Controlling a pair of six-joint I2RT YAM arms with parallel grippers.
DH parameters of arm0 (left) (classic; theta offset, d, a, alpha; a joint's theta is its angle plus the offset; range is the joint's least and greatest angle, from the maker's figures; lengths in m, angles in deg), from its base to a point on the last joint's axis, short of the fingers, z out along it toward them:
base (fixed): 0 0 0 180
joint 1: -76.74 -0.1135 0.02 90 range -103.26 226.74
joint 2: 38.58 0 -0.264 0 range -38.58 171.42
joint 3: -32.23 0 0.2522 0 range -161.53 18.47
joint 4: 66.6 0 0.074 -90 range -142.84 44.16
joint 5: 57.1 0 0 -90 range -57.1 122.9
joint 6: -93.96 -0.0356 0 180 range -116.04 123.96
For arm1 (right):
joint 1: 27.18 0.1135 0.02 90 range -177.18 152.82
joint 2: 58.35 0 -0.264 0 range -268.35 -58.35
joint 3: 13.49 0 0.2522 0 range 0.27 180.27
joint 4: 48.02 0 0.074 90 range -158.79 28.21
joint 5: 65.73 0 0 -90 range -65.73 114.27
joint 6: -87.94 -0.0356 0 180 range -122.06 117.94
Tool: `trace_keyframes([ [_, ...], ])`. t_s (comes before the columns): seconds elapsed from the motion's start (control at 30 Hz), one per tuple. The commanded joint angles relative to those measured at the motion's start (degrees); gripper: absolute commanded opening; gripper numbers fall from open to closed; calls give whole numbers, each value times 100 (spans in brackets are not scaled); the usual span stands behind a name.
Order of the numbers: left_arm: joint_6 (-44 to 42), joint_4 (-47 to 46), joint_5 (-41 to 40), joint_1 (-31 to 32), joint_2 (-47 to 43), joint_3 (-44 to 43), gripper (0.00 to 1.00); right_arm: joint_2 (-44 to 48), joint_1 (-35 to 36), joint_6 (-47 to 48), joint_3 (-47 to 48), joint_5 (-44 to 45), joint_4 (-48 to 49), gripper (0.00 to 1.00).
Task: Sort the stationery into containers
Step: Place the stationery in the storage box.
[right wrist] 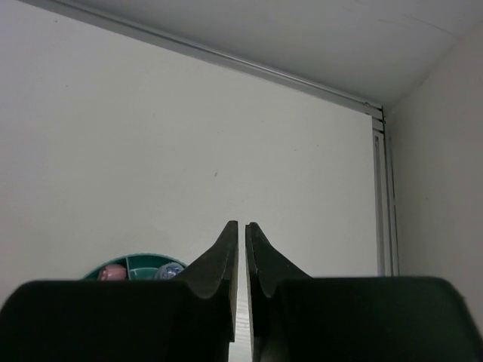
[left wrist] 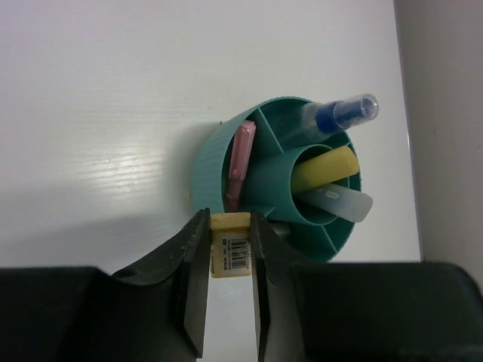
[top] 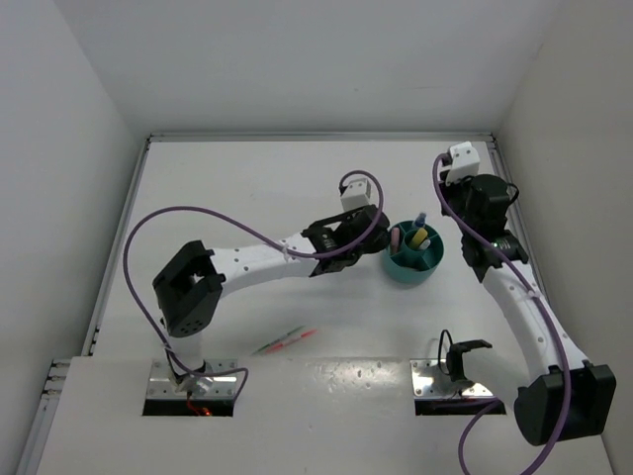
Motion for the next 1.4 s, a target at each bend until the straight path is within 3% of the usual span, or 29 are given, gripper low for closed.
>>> trace_keyframes([
  [0.0, 630, -432, -833, 379, 178, -230, 0, 122, -19, -188, -84, 412, 437, 7],
  [0.13, 1140, -433, -1300, 582, 600, -572, 0, 122, -19, -241, -84, 359, 437, 7],
  [0.63, 1493, -528, -1028, 696, 1216, -925, 2, 227, -19, -241, -137, 412, 596, 7],
  [0.87, 1660, -661, -826, 696, 1339, -872, 11, 227, -19, -241, -137, 412, 596, 8],
  [1.07, 1660, -661, -773, 696, 1339, -872, 29, 227, -19, -241, -190, 359, 596, 8],
  [1.37, 1660, -608, -720, 643, 1287, -820, 31, 280, -19, -294, -190, 306, 596, 8],
])
